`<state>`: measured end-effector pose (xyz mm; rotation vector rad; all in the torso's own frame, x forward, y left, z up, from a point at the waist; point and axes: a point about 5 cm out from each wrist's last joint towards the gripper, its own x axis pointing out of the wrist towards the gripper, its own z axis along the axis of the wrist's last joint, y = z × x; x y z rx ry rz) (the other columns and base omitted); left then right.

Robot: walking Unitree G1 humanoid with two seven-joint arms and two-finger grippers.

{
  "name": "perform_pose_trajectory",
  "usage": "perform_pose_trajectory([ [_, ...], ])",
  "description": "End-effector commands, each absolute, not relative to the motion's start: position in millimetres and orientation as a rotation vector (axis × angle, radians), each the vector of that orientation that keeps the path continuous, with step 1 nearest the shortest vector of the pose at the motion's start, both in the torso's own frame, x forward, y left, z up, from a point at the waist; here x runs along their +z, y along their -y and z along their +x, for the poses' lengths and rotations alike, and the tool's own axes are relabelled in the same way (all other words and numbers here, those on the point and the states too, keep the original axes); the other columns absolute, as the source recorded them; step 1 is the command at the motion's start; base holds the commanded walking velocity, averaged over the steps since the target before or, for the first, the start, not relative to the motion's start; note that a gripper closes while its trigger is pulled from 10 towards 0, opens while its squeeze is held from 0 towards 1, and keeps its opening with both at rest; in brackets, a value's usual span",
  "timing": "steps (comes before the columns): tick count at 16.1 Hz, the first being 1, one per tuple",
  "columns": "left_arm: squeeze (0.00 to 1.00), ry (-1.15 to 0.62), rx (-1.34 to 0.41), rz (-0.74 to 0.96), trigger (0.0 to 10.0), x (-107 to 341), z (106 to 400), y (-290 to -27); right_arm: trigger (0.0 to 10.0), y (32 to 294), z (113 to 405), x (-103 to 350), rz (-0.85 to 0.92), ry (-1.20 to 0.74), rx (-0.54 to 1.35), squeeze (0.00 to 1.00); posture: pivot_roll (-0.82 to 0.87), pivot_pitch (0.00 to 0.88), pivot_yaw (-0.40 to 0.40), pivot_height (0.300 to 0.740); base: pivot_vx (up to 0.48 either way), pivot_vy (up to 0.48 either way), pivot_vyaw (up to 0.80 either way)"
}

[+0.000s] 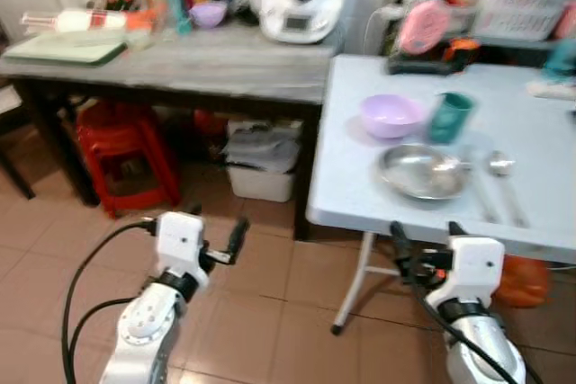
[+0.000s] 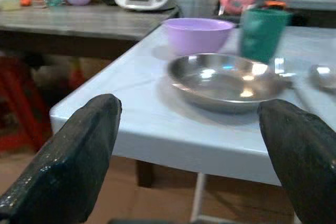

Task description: Setting the table

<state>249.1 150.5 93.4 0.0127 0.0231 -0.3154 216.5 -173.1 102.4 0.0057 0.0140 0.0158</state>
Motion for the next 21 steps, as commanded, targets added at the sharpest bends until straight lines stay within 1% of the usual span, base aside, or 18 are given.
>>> perform_pose_trajectory([
  [1, 0.00, -0.016, -0.295, 0.016, 10.0, 96, 250, -158, 10.0, 167, 217, 105, 0.023, 0.002, 0.031, 0.00, 0.06, 0.000, 0.007, 0.740, 0.000, 0.000, 0.00],
  [4, 0.00, -0.009, -0.309, -0.015, 10.0, 98, 251, -157, 10.0, 170, 217, 107, 0.021, 0.010, 0.013, 0.00, 0.05, 0.000, 0.009, 0.740, 0.000, 0.000, 0.00],
  [7, 0.00, -0.003, -0.271, -0.032, 10.0, 99, 253, -161, 10.0, 173, 214, 109, 0.024, 0.025, -0.007, 0.00, 0.05, 0.000, 0.004, 0.740, 0.000, 0.000, 0.00],
  [9, 0.00, 0.000, -0.289, -0.040, 10.0, 99, 252, -159, 10.0, 173, 214, 109, 0.022, 0.025, -0.005, 0.00, 0.04, 0.000, 0.003, 0.740, 0.000, 0.000, 0.00],
  [13, 0.00, -0.001, -0.308, -0.052, 10.0, 99, 251, -155, 10.0, 174, 214, 112, 0.027, 0.044, -0.010, 0.00, 0.04, 0.000, 0.000, 0.740, 0.267, 0.000, 0.00],
  [18, 0.00, -0.002, -0.325, -0.066, 10.0, 99, 251, -153, 10.0, 175, 216, 112, 0.028, 0.039, -0.012, 0.00, 0.04, 0.000, -0.001, 0.740, 0.291, 0.000, -0.57],
  [21, 0.00, 0.001, -0.338, -0.067, 10.0, 99, 251, -151, 10.0, 175, 216, 112, 0.028, 0.039, -0.013, 0.00, 0.04, 0.000, -0.003, 0.740, 0.312, 0.000, 0.00],
])
